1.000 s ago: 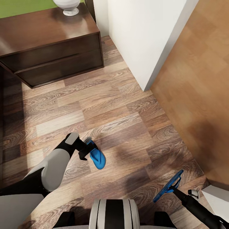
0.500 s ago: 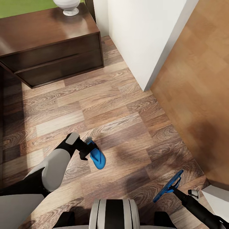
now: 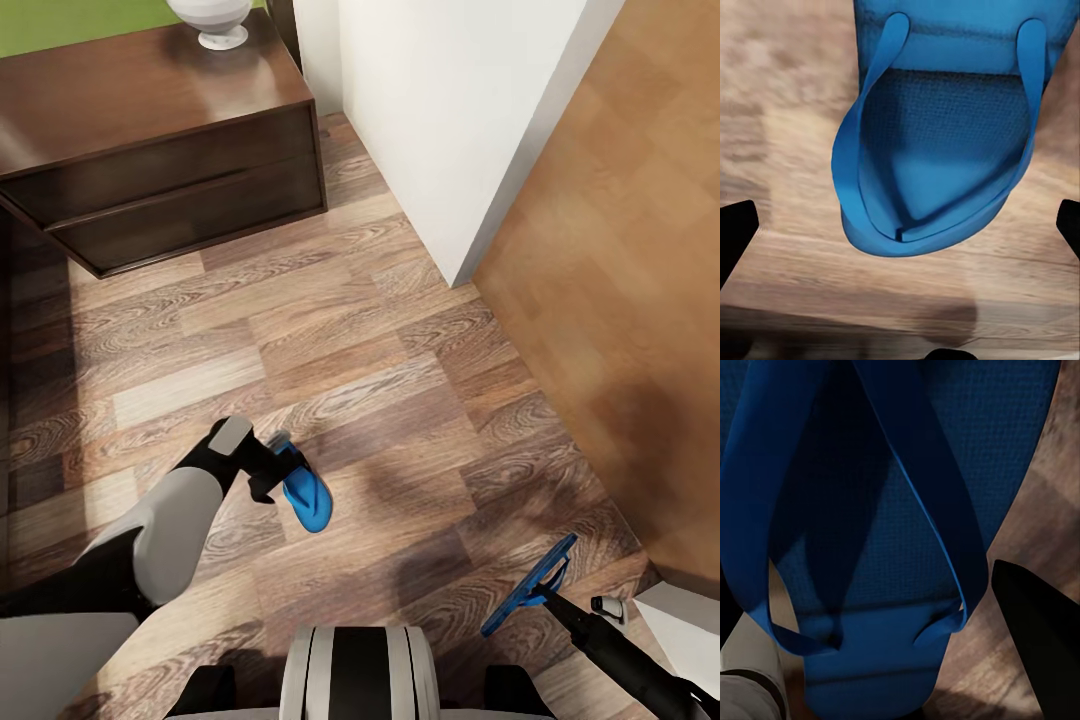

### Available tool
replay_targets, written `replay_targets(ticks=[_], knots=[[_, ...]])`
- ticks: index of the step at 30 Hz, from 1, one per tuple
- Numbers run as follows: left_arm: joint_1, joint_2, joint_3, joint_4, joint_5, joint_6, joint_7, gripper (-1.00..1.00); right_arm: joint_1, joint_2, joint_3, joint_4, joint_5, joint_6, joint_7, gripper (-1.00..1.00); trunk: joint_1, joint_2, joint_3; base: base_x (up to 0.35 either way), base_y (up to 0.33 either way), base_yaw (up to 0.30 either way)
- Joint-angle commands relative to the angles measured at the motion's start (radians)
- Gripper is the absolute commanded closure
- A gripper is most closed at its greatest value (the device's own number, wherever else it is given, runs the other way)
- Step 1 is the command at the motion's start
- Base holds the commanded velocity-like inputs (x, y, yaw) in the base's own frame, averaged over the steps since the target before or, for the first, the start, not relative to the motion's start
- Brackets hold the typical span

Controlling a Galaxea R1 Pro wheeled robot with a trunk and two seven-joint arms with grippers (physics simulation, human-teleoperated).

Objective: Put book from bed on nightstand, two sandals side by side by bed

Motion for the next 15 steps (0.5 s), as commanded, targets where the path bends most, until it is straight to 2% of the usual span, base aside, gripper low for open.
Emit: replay_targets(ticks=[1, 3, 7, 15], knots=[[0.0, -0.001, -0.016, -0.002, 0.01, 0.001, 0.009, -1.0, 0.0, 0.0, 0.0, 0.0, -0.003, 0.012, 0.003, 1.0, 0.0, 0.0, -0.001, 0.0, 0.0, 0.0], [0.0, -0.001, -0.038, -0.002, 0.011, 0.0, 0.009, -1.0, 0.0, 0.0, 0.0, 0.0, -0.003, 0.013, 0.003, 1.0, 0.0, 0.0, -0.001, 0.0, 0.0, 0.0], [0.0, -0.001, -0.055, -0.002, 0.012, -0.001, 0.009, -1.0, 0.0, 0.0, 0.0, 0.001, -0.003, 0.012, 0.003, 1.0, 0.0, 0.0, -0.001, 0.0, 0.0, 0.0], [0.0, -0.001, -0.063, -0.002, 0.012, -0.001, 0.008, -1.0, 0.0, 0.0, 0.0, 0.001, -0.003, 0.012, 0.003, 1.0, 0.0, 0.0, -0.001, 0.0, 0.0, 0.0]])
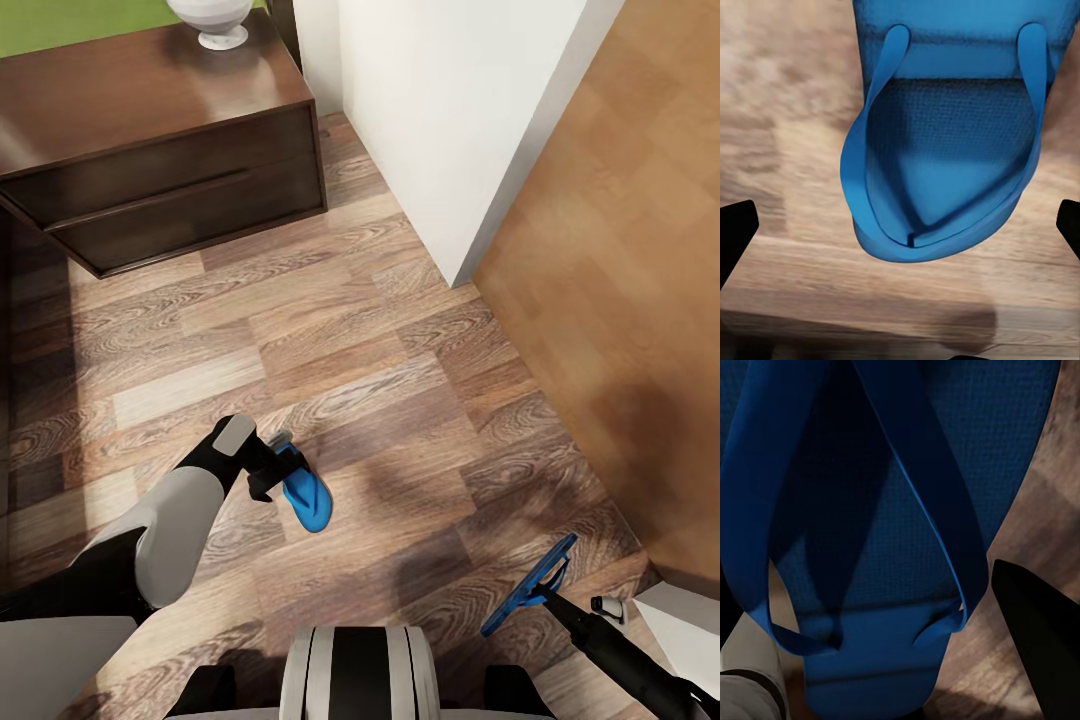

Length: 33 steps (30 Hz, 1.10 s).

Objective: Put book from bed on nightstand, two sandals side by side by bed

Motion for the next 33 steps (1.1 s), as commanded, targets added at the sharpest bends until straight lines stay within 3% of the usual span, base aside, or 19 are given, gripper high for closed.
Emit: replay_targets(ticks=[1, 33], knots=[[0.0, -0.001, 0.003, -0.002, 0.01, 0.002, 0.01, -1.0, 0.0, 0.0, 0.0, 0.0, -0.003, 0.012, 0.003, 1.0, 0.0, 0.0, -0.001, 0.0, 0.0, 0.0], [0.0, -0.002, 0.002, -0.002, 0.01, 0.002, 0.01, -1.0, 0.0, -0.001, 0.0, 0.0, -0.003, 0.012, 0.003, 1.0, 0.0, 0.0, -0.001, 0.0, 0.0, 0.0]])
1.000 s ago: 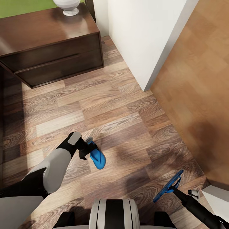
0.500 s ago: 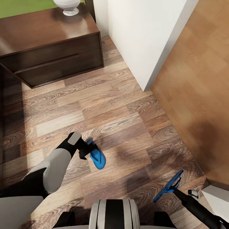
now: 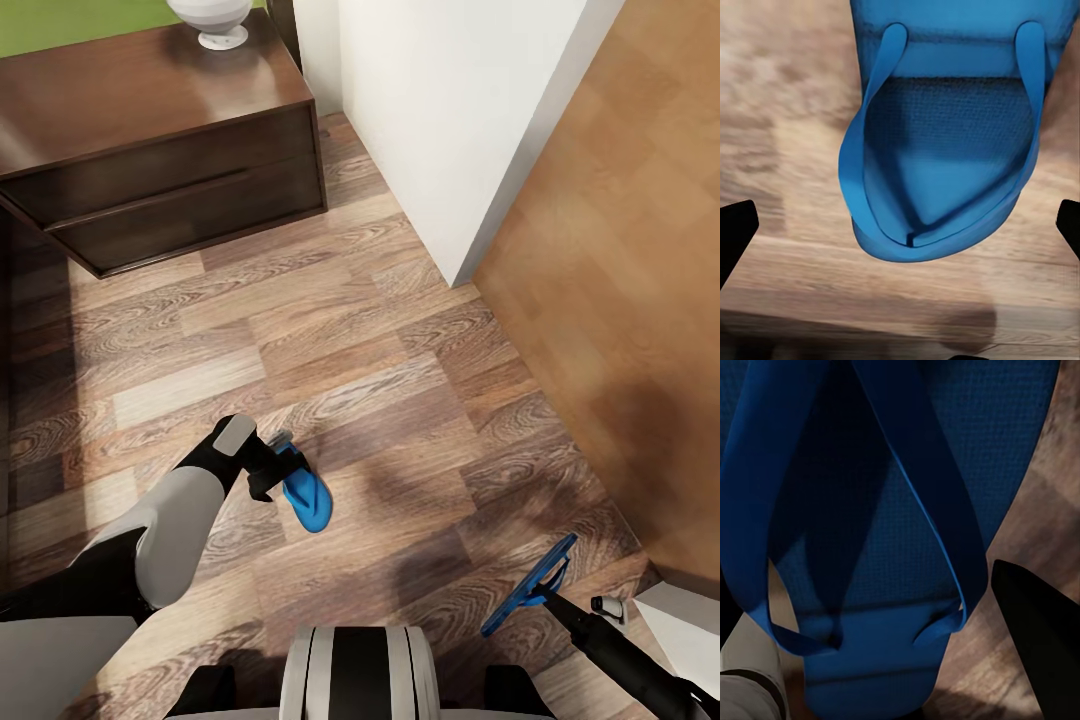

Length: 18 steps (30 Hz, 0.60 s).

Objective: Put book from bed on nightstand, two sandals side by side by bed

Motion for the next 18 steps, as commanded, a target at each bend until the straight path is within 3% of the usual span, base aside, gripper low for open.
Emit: replay_targets(ticks=[1, 18], knots=[[0.0, -0.001, 0.003, -0.002, 0.01, 0.002, 0.01, -1.0, 0.0, 0.0, 0.0, 0.0, -0.003, 0.012, 0.003, 1.0, 0.0, 0.0, -0.001, 0.0, 0.0, 0.0], [0.0, -0.015, 0.003, -0.002, 0.01, 0.003, 0.006, -1.0, 0.0, 0.0, -0.001, 0.0, -0.003, 0.013, 0.003, 1.0, 0.0, 0.0, -0.001, 0.0, 0.0, 0.0]])
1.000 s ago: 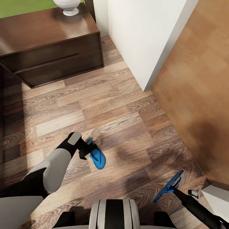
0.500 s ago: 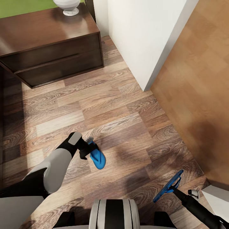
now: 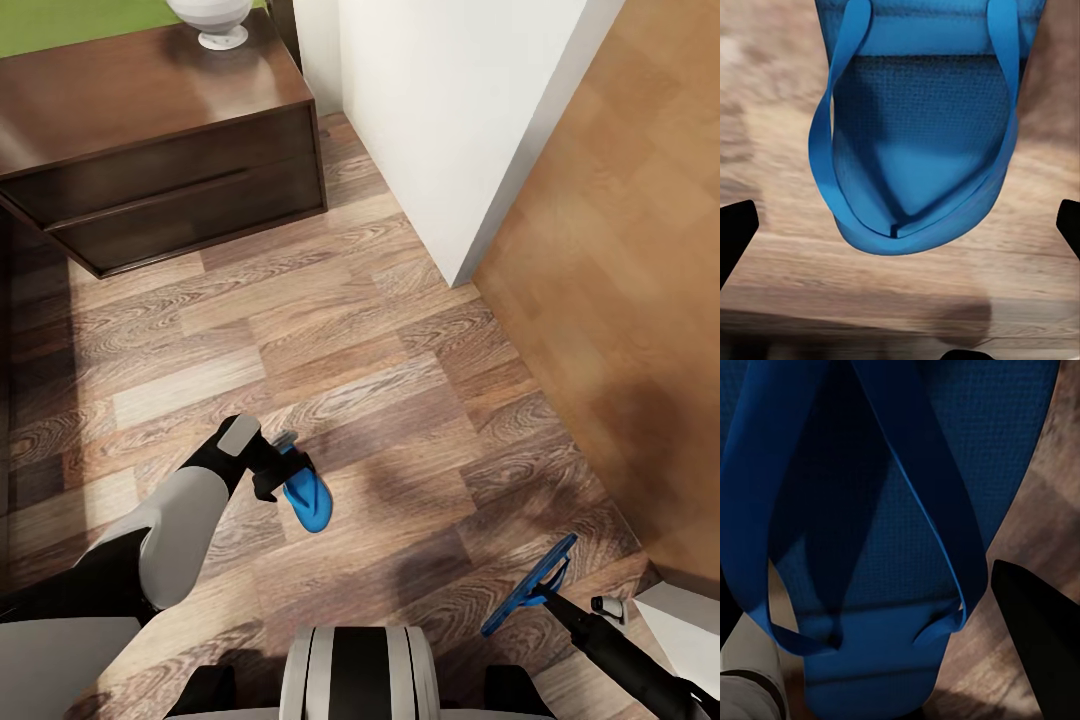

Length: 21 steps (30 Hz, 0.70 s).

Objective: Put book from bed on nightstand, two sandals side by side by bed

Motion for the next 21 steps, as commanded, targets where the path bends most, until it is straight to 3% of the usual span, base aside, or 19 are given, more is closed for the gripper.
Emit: replay_targets(ticks=[1, 7, 16, 21], knots=[[0.0, -0.001, 0.003, -0.002, 0.01, 0.002, 0.01, -1.0, 0.0, 0.0, 0.0, 0.0, -0.003, 0.013, 0.003, 1.0, 0.0, 0.0, -0.001, 0.0, 0.0, 0.0], [0.0, -0.001, 0.003, -0.002, 0.009, 0.002, 0.011, -1.0, 0.0, 0.0, 0.0, 0.0, -0.003, 0.012, 0.003, 1.0, 0.0, 0.0, -0.001, 0.0, 0.0, 0.0], [0.0, 0.0, 0.003, -0.002, 0.009, 0.002, 0.012, -1.0, 0.0, 0.0, 0.0, 0.001, -0.004, 0.013, 0.003, 1.0, 0.004, -0.002, -0.035, 0.0, 0.0, 0.0], [0.0, 0.0, 0.003, -0.002, 0.009, 0.002, 0.012, -1.0, 0.0, 0.0, 0.001, 0.001, -0.003, 0.013, 0.003, 1.0, 0.004, -0.002, -0.035, 0.0, 0.0, 0.0]])
